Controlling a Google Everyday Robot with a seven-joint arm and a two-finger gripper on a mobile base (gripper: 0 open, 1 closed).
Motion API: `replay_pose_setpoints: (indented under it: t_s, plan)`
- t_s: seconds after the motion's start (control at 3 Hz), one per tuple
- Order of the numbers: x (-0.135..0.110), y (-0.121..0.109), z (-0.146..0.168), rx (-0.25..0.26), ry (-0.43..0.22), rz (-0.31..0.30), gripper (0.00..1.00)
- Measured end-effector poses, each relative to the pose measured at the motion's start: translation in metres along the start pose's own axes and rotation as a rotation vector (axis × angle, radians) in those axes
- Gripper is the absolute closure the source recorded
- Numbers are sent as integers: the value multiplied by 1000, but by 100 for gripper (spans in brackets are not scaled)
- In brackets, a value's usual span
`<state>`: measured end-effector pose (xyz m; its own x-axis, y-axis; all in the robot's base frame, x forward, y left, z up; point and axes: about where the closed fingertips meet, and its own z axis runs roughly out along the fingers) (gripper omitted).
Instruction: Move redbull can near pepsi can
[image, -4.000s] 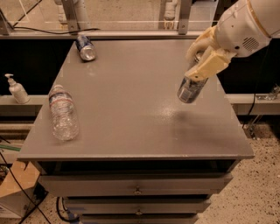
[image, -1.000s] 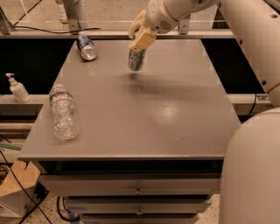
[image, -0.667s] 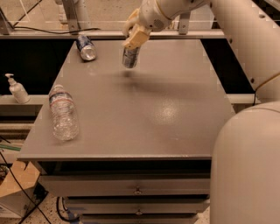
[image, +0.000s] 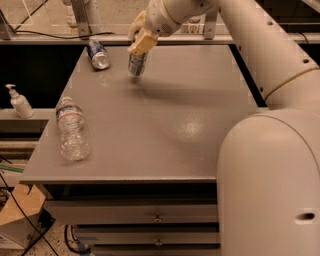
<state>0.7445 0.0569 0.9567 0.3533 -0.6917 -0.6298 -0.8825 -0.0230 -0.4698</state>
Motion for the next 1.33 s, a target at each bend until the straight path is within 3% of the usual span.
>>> replay_pose_setpoints:
  t_s: [0.67,1.0,1.33]
  plan:
    - [-10,-15,39,-4,-59,-29,100]
    - [-11,-19,54,-14,-72,-36,93]
    - [-11,-21,67,-31,-76,-44,75]
